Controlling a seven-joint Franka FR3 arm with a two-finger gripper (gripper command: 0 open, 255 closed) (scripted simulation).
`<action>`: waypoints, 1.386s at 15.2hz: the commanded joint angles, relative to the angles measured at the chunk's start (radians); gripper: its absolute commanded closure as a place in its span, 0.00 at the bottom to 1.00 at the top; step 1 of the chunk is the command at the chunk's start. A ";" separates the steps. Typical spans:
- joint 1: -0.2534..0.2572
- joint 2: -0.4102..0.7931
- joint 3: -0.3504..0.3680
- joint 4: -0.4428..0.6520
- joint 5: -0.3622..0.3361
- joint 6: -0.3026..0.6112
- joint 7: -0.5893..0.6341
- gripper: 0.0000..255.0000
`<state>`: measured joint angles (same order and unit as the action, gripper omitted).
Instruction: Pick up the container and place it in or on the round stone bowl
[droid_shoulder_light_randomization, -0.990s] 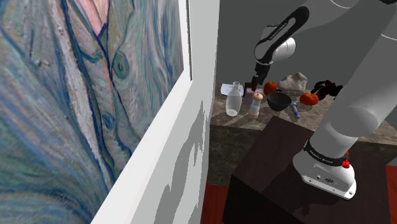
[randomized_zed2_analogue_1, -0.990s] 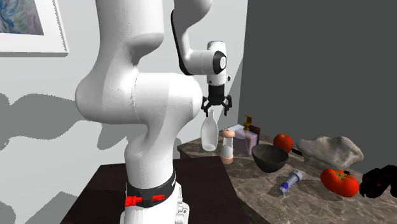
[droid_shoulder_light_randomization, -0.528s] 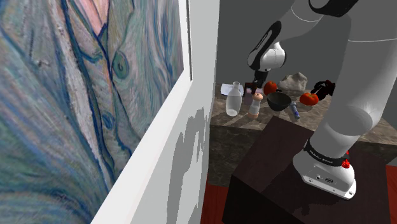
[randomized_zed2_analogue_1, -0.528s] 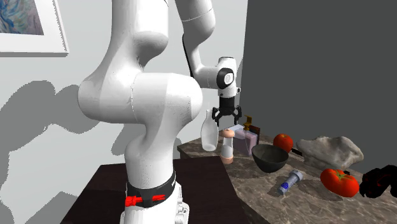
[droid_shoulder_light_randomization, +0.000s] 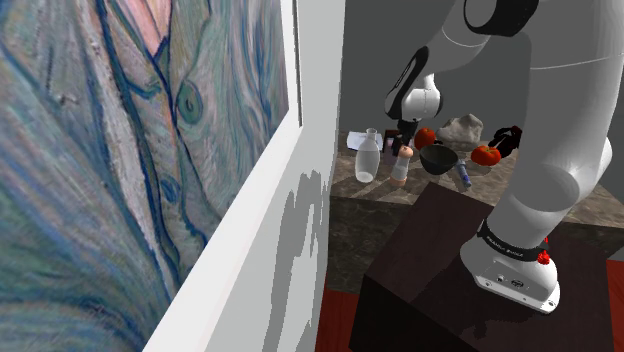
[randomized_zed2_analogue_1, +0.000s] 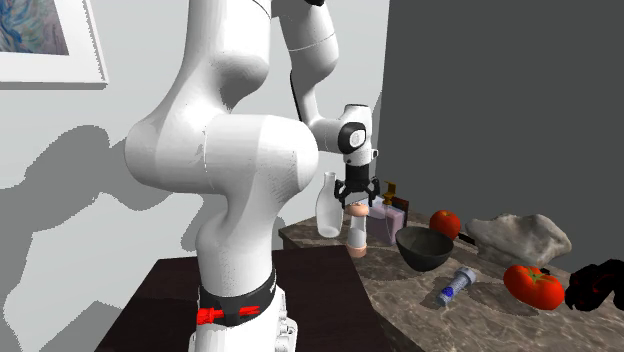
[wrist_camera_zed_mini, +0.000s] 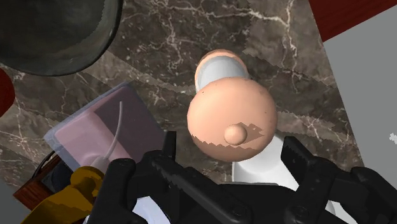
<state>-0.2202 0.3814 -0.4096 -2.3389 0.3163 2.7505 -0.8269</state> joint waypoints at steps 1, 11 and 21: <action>-0.008 0.011 0.009 0.003 0.010 0.009 -0.009 0.00; -0.008 0.011 0.008 0.003 0.010 0.009 -0.008 1.00; 0.023 -0.042 -0.032 -0.006 -0.037 -0.033 0.025 1.00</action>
<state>-0.2034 0.3534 -0.4311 -2.3422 0.2914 2.7276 -0.8084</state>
